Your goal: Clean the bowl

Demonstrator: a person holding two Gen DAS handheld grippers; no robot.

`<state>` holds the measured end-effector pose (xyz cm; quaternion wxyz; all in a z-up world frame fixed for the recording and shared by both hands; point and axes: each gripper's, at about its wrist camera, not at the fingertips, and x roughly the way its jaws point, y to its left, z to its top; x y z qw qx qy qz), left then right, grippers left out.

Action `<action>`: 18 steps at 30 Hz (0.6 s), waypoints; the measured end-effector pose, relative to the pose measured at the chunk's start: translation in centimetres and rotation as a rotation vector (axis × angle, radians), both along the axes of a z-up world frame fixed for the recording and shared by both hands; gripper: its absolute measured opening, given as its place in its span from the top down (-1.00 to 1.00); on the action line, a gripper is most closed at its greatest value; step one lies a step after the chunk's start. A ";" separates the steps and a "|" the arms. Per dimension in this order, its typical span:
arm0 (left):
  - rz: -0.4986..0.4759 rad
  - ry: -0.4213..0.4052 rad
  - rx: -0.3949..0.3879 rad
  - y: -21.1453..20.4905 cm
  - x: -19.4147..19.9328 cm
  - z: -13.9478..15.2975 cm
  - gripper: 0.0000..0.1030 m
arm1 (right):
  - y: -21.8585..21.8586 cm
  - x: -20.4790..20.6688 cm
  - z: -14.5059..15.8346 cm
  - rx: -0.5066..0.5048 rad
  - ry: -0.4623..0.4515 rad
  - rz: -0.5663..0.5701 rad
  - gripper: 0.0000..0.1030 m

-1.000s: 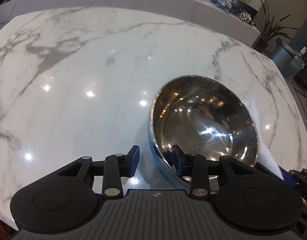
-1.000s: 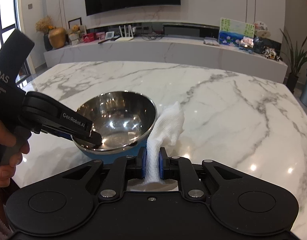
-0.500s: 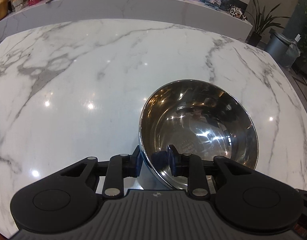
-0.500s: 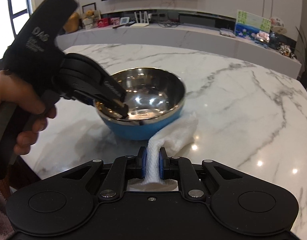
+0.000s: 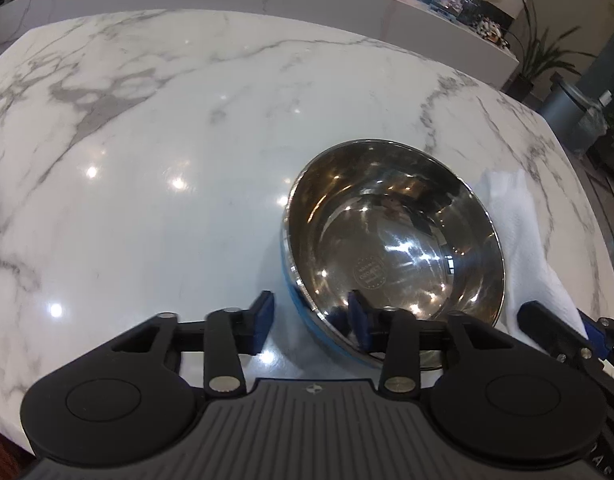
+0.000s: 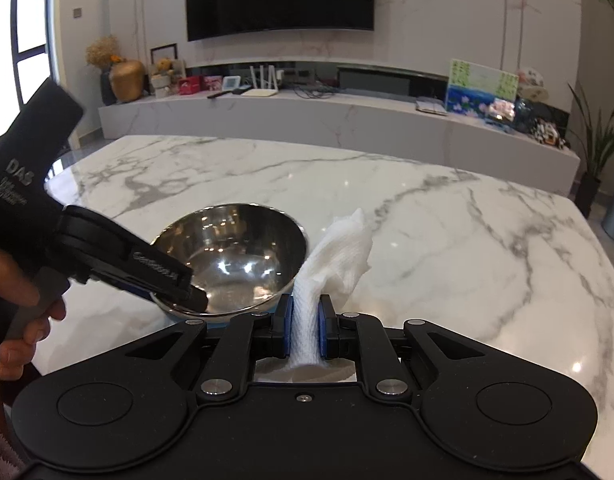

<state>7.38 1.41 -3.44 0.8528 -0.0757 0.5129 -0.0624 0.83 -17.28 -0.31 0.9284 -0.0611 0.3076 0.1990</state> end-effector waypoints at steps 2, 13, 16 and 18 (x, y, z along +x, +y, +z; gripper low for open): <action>-0.016 -0.010 0.017 -0.2 0.1 0.0 0.48 | 0.2 0.1 -0.2 -0.005 0.009 0.009 0.78; -0.074 -0.054 0.078 -1.2 1.6 0.1 0.48 | 0.9 0.1 -2.1 -0.027 0.113 0.050 0.78; -0.041 -0.037 0.049 -0.7 1.3 0.0 0.48 | 0.9 0.2 -2.2 -0.028 0.121 0.043 0.78; -0.016 -0.023 0.026 -0.3 1.0 -0.1 0.29 | 0.7 0.2 -2.2 -0.028 0.117 0.031 0.78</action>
